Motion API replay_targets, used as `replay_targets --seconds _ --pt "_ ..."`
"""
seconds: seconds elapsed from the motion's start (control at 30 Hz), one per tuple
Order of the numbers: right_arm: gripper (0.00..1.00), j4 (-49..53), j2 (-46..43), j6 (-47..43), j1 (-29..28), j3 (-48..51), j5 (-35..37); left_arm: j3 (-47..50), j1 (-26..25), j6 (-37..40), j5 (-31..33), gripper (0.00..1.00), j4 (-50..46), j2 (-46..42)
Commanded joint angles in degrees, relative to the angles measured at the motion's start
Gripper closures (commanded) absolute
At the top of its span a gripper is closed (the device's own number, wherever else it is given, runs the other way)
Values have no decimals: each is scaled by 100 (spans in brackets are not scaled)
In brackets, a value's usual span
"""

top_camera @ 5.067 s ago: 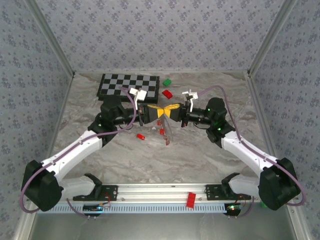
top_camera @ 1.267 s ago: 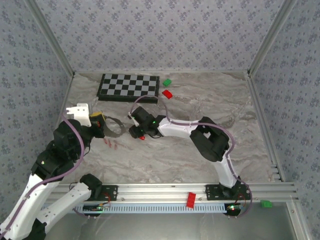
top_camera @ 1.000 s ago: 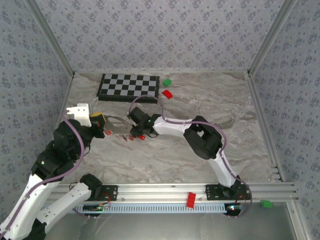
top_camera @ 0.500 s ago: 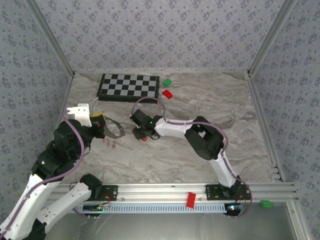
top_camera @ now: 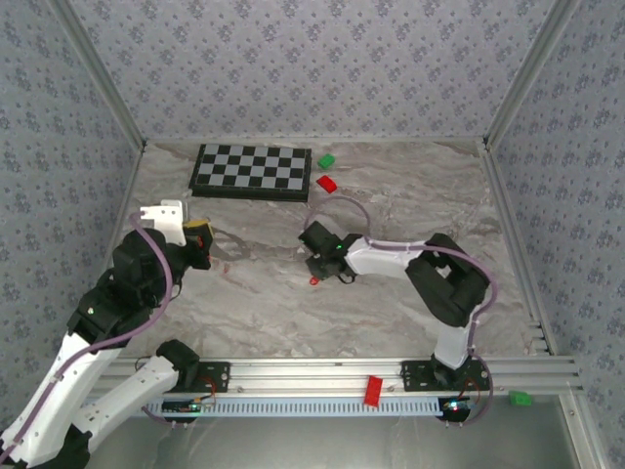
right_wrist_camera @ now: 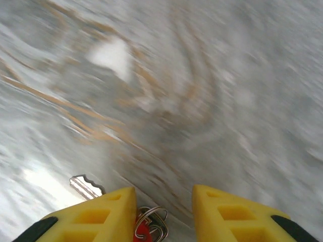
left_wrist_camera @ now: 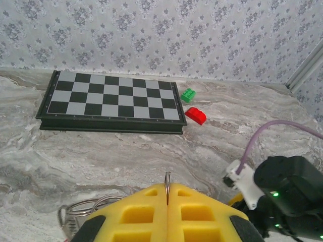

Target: Put the keys on the keyring

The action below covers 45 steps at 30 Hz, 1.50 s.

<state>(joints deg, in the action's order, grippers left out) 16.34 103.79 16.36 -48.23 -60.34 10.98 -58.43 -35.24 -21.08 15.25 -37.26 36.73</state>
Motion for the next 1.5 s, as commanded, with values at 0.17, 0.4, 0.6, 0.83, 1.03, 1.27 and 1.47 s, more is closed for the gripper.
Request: replay_targets --seconds 0.17,0.4,0.6,0.83,1.03,1.27,1.47 --pt "64 147 -1457 312 727 1299 -238 255 12 -120 -910 100 725 153" --pt "59 -118 -2556 494 1462 1965 -1388 714 -37 -221 -1561 100 1545 544" --pt "58 -356 -2801 398 1611 2104 -1517 1174 -229 -199 -1659 100 2346 930" --pt "62 -87 -2302 375 1354 1744 -1274 1579 -272 -151 -1623 100 2868 1168" --pt "63 600 -1663 432 834 994 -494 1728 -270 -155 -1586 100 3082 1131" --pt "64 1213 -1019 415 780 434 -268 1840 -266 -189 -1639 100 3144 889" --pt "65 1249 -803 377 696 320 -348 1876 -270 -195 -1586 100 3139 770"
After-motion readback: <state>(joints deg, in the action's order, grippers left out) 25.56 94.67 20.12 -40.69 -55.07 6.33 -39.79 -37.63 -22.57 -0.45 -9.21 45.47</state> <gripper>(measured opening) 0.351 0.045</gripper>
